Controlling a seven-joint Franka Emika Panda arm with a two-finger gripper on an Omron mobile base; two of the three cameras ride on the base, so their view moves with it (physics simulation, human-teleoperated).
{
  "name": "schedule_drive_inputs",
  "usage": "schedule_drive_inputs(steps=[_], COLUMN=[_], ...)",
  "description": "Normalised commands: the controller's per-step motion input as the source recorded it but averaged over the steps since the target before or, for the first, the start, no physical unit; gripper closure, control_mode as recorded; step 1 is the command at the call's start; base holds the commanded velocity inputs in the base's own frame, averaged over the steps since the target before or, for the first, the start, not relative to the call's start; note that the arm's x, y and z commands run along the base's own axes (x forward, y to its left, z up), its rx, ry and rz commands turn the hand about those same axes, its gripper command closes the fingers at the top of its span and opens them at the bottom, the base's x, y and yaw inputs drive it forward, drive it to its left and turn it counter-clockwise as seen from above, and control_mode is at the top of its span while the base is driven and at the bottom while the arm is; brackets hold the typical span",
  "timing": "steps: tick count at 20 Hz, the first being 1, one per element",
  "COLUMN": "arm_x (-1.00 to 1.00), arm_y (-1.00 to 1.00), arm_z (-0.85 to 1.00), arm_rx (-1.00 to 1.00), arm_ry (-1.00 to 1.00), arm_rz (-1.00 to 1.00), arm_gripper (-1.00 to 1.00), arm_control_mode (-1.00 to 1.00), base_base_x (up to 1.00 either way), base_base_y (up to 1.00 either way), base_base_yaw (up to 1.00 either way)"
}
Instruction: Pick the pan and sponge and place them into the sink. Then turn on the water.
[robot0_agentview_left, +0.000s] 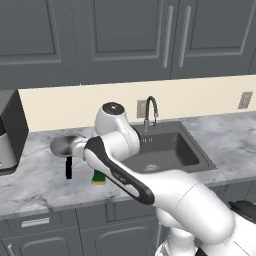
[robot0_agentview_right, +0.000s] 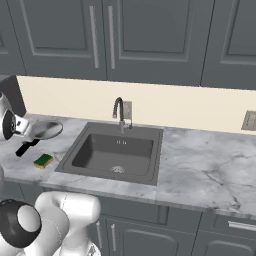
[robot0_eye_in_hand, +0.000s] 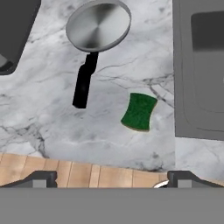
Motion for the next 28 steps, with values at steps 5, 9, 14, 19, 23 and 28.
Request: schedule_drive_inputs(steps=[5,9,14,19,23,28], arm_x=[0.08,0.07,0.12,0.14,0.14,0.13], arm_y=[0.19,0.19,0.16,0.13,0.12,0.11], arm_z=[-0.14,-0.13,-0.11,-0.09,-0.11,-0.14], arm_rx=[0.02,0.01,0.0,0.0,0.0,0.0], arm_ry=[0.0,0.0,0.0,0.01,0.01,0.01], arm_rz=[0.02,0.02,0.0,0.0,0.0,0.0], arm_gripper=[-1.0,-1.0,-1.0,-1.0,-1.0,-1.0], arm_control_mode=[-1.0,-1.0,-1.0,-1.0,-1.0,-1.0], base_base_x=[0.0,0.0,0.0,0.0,0.0,0.0], base_base_y=[0.0,0.0,0.0,0.0,0.0,0.0], base_base_yaw=[0.0,0.0,0.0,0.0,0.0,0.0])
